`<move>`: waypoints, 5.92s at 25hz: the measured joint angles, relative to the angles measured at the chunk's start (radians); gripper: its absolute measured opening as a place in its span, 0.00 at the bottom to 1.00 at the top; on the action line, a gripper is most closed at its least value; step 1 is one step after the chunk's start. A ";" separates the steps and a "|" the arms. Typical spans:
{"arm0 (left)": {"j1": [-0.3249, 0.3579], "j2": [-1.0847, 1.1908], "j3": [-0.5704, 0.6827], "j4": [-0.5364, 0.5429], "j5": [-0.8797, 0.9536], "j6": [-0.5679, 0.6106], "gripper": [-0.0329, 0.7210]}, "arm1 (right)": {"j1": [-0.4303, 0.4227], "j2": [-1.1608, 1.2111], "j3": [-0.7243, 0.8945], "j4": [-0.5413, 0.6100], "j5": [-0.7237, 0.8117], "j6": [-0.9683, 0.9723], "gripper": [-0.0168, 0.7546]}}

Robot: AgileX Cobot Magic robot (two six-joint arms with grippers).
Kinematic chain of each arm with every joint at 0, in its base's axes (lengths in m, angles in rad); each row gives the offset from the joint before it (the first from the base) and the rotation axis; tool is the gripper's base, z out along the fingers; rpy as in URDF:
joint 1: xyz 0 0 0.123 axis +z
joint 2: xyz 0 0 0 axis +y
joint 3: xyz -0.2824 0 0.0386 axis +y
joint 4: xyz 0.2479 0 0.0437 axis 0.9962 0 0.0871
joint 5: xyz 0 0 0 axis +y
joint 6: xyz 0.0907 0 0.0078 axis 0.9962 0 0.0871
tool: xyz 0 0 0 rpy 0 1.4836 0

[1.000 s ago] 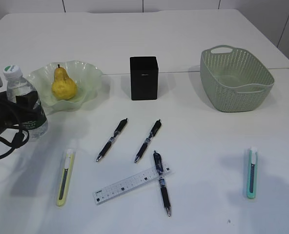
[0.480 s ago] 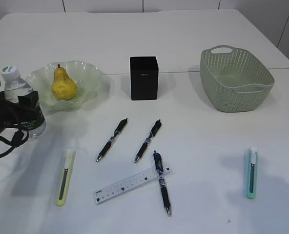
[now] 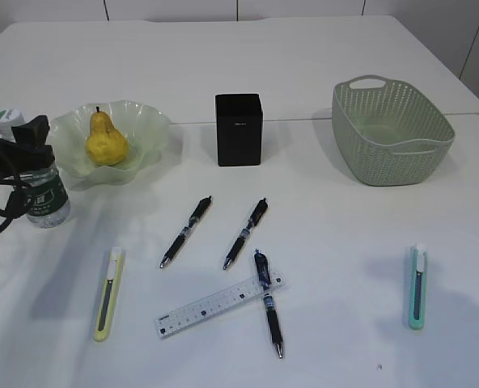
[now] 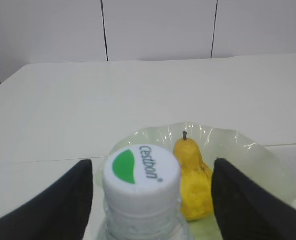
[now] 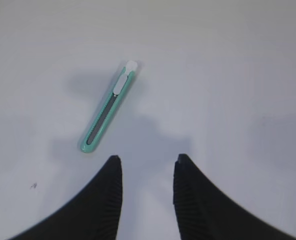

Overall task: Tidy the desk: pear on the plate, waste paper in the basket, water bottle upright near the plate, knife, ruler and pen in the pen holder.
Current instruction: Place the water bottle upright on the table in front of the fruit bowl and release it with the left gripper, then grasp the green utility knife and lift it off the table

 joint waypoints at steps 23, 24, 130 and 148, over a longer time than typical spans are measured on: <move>0.000 -0.344 0.000 0.000 0.242 0.084 0.75 | 0.000 0.000 0.000 0.007 0.030 0.000 0.40; 0.000 -0.365 0.000 0.000 0.274 0.085 0.75 | 0.000 0.000 0.000 0.007 0.036 0.000 0.40; -0.002 -0.911 -0.460 0.022 1.795 0.088 0.67 | 0.092 1.040 -0.543 0.044 0.130 0.515 0.45; -0.002 -0.911 -0.460 0.022 1.795 0.088 0.67 | 0.092 1.072 -0.543 0.040 0.134 0.515 0.45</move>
